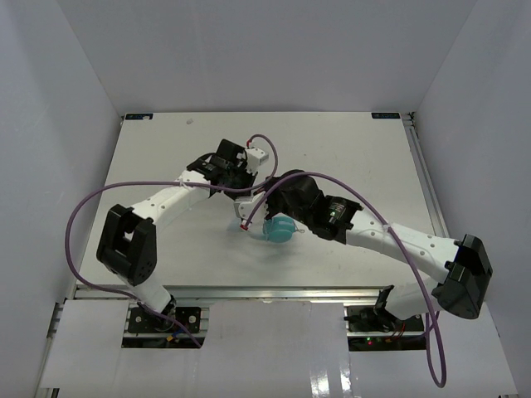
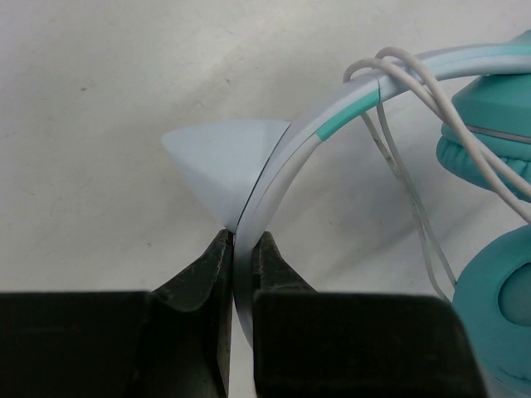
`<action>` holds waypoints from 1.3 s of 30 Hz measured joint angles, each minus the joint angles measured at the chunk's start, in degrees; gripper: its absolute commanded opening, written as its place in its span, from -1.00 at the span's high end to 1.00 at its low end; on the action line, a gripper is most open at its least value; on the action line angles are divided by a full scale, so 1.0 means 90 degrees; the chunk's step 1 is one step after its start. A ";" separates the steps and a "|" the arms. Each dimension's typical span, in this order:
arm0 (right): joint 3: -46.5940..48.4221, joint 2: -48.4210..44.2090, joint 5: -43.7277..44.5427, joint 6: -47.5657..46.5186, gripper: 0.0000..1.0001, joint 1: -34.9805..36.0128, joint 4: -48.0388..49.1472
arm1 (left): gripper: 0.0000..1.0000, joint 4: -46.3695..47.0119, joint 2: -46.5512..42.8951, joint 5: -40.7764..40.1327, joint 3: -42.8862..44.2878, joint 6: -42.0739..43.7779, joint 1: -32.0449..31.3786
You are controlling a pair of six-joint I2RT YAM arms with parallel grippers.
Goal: Wrap the headphones
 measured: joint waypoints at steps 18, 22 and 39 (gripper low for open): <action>-0.0078 -0.0061 -0.2013 0.0271 0.81 -0.1215 -0.0768 | 1.00 -0.0078 -0.1532 0.1560 -0.0562 0.0599 -0.0233; 0.0195 -0.0063 -0.2817 0.0461 0.81 -0.1546 -0.1124 | 1.00 -0.0042 -0.1661 0.1678 -0.0562 0.0608 -0.0240; 0.0329 0.0950 -0.5180 0.2333 0.79 -0.2794 -0.1041 | 1.00 0.0175 -0.1266 0.1179 -0.0516 0.0143 0.0084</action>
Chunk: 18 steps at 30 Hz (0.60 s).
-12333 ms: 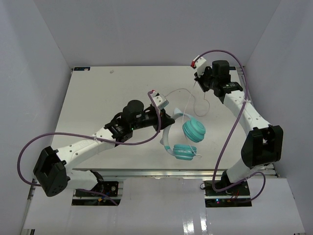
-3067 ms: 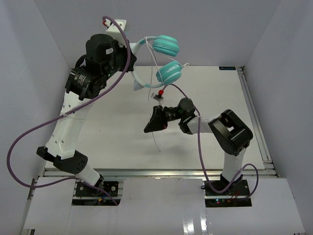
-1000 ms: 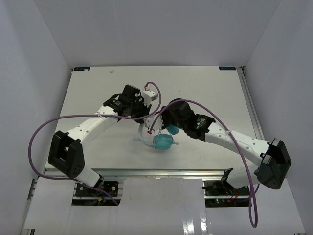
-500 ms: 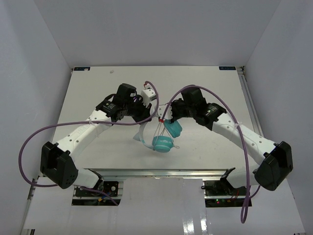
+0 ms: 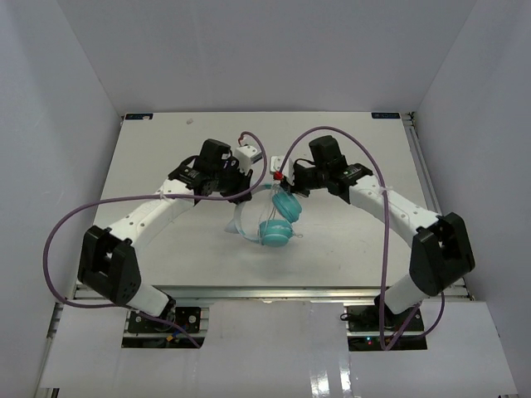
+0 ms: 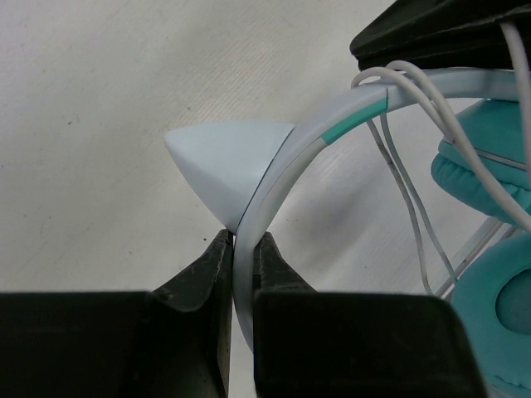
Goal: Wrap the headphones
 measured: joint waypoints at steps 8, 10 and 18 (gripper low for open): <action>0.0701 0.1931 0.0042 0.1403 0.79 -0.0264 0.0789 | 1.00 0.1099 0.1364 -0.0206 -0.0277 -0.0280 0.0569; 0.1074 0.2444 0.0021 0.1677 0.78 -0.0379 0.0879 | 1.00 0.1377 0.1769 -0.0221 -0.0193 -0.0346 0.0719; 0.2356 0.3859 0.0174 0.2396 0.77 -0.0692 0.0941 | 1.00 0.2220 0.2680 -0.0156 0.0274 -0.0407 0.1228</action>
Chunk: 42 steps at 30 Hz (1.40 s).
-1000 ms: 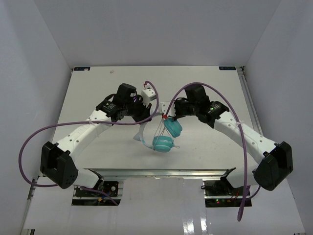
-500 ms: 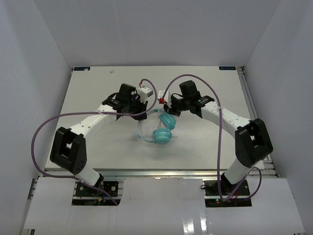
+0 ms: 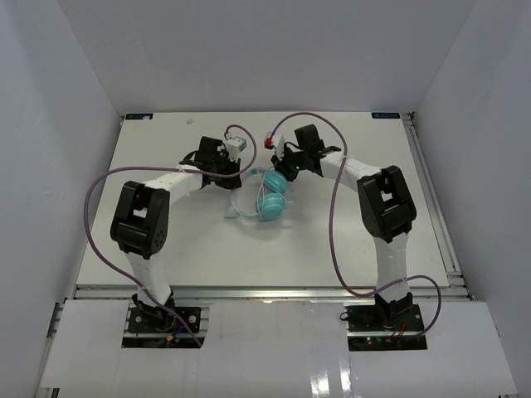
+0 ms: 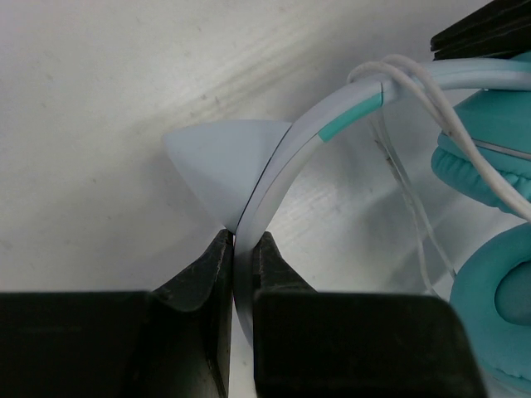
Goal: Wrap the headphones
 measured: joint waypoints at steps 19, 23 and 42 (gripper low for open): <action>0.0930 0.0678 -0.0539 0.0620 0.18 -0.0334 -0.0309 | 1.00 0.0337 0.0359 0.0638 0.0547 0.0112 0.0095; 0.0930 0.0678 -0.0477 0.0728 0.05 -0.0451 -0.0323 | 1.00 0.0170 0.0620 0.0585 0.0735 0.0052 0.0180; 0.0543 0.0438 -0.0107 0.0884 -0.07 -0.0738 -0.0536 | 1.00 -0.0671 0.1618 0.0316 0.1702 -0.0382 0.0364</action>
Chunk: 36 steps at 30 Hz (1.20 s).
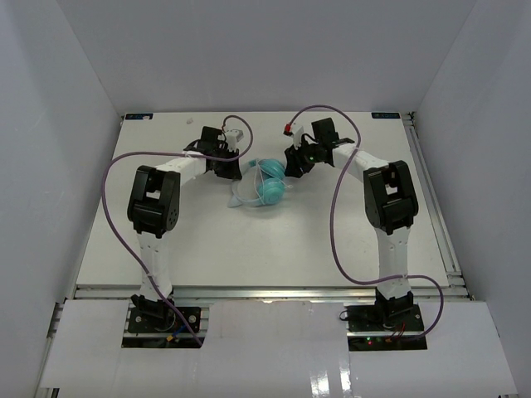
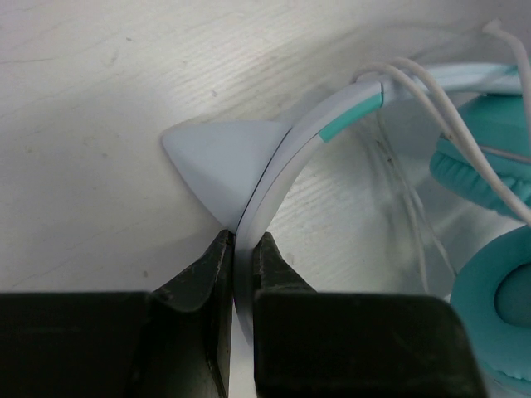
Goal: Wrap the headphones
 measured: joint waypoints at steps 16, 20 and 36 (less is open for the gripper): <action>-0.1719 -0.2257 -0.0279 0.0016 -0.11 -0.0192 -0.0121 | 0.21 -0.0003 0.0242 -0.0630 0.0408 -0.0732 0.0211; -0.2287 -0.2777 -0.0362 0.0000 -0.11 -0.0194 -0.0133 | -0.14 -0.0041 0.0261 -0.0666 0.0456 -0.0915 0.0219; -0.3610 -0.4683 -0.0442 -0.0040 -0.59 -0.0334 -0.0182 | -0.54 -0.0206 -0.0245 -0.0425 0.0103 -0.1047 0.0240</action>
